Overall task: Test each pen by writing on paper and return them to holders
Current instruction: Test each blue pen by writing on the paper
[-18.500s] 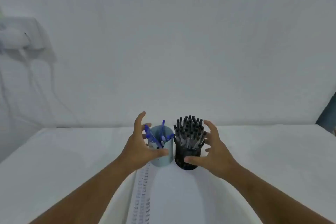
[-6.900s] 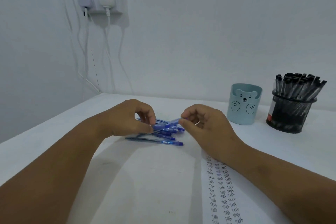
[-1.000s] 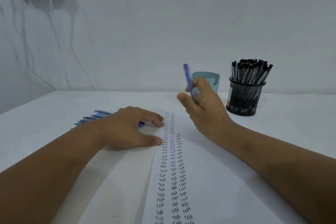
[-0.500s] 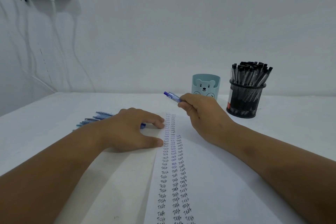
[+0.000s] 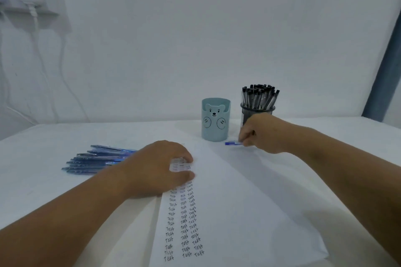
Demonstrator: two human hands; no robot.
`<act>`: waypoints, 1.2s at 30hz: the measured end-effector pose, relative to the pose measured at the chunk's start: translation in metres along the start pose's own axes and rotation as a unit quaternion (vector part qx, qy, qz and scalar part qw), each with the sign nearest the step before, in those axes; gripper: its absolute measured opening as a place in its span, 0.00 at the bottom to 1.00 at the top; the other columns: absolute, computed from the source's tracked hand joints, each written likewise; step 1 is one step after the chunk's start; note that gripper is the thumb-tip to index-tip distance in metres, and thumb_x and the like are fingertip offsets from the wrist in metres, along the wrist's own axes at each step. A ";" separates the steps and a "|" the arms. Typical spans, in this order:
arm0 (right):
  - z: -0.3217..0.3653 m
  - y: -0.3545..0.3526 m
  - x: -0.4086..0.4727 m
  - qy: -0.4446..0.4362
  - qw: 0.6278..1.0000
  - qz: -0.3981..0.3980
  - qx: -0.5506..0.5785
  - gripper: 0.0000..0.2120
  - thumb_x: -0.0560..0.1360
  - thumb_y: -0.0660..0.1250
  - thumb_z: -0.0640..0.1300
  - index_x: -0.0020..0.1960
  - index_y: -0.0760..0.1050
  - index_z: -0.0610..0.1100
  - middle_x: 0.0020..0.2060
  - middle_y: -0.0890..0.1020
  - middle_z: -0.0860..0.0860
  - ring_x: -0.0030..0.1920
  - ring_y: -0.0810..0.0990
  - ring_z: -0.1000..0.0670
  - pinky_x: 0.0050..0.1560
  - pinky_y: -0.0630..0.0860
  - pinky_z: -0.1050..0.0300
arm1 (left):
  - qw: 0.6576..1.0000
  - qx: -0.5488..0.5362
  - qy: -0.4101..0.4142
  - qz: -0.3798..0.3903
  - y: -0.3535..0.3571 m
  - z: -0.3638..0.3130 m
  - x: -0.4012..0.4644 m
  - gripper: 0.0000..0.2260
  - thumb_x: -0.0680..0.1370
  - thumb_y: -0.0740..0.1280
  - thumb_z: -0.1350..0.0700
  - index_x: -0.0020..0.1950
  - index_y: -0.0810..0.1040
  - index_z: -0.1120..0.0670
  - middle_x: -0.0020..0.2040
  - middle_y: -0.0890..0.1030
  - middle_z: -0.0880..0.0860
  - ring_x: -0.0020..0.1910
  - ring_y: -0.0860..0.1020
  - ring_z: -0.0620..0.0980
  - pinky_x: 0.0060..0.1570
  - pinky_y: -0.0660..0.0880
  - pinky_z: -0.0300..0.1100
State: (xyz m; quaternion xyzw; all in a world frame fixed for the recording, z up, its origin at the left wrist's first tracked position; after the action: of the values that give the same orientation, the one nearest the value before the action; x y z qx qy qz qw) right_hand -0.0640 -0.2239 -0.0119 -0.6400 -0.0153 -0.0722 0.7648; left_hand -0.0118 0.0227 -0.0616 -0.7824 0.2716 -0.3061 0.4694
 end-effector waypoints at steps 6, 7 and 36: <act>-0.057 -0.002 -0.027 0.056 0.996 -0.028 -0.061 0.10 0.77 0.69 0.38 0.52 0.84 0.50 0.42 0.80 0.55 0.49 0.81 0.48 0.56 0.79 0.48 | 0.997 -0.079 -0.002 -0.003 -0.001 -0.002 -0.005 0.14 0.71 0.74 0.36 0.56 0.80 0.35 0.58 0.77 0.28 0.59 0.77 0.33 0.56 0.75 0.33; -0.062 -0.001 -0.031 0.057 0.995 -0.028 -0.071 0.10 0.78 0.69 0.39 0.53 0.84 0.51 0.43 0.78 0.56 0.50 0.80 0.48 0.56 0.78 0.48 | 0.997 -0.082 0.001 -0.005 0.000 -0.001 -0.005 0.15 0.71 0.73 0.36 0.56 0.80 0.35 0.59 0.76 0.27 0.59 0.75 0.30 0.56 0.72 0.29; 0.113 0.053 -0.003 -0.209 0.978 0.015 -0.011 0.10 0.80 0.65 0.58 0.54 0.79 0.53 0.51 0.78 0.58 0.52 0.75 0.55 0.57 0.75 0.53 | 0.990 -0.012 -0.119 0.068 -0.078 0.047 -0.034 0.08 0.65 0.79 0.47 0.42 0.87 0.40 0.41 0.84 0.46 0.46 0.80 0.52 0.54 0.77 0.50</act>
State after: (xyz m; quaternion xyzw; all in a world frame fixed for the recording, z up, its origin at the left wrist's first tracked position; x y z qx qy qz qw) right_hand -0.0519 -0.1036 -0.0432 -0.6493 -0.1641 0.0741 0.7389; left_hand 0.0110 0.1060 -0.0169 -0.7986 0.2698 -0.1747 0.5089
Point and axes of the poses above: each hand's wrist, its own x-axis towards the middle knuckle, its own y-axis out of the palm, z = x × y, the point moved 6 cm from there along x, towards the middle knuckle
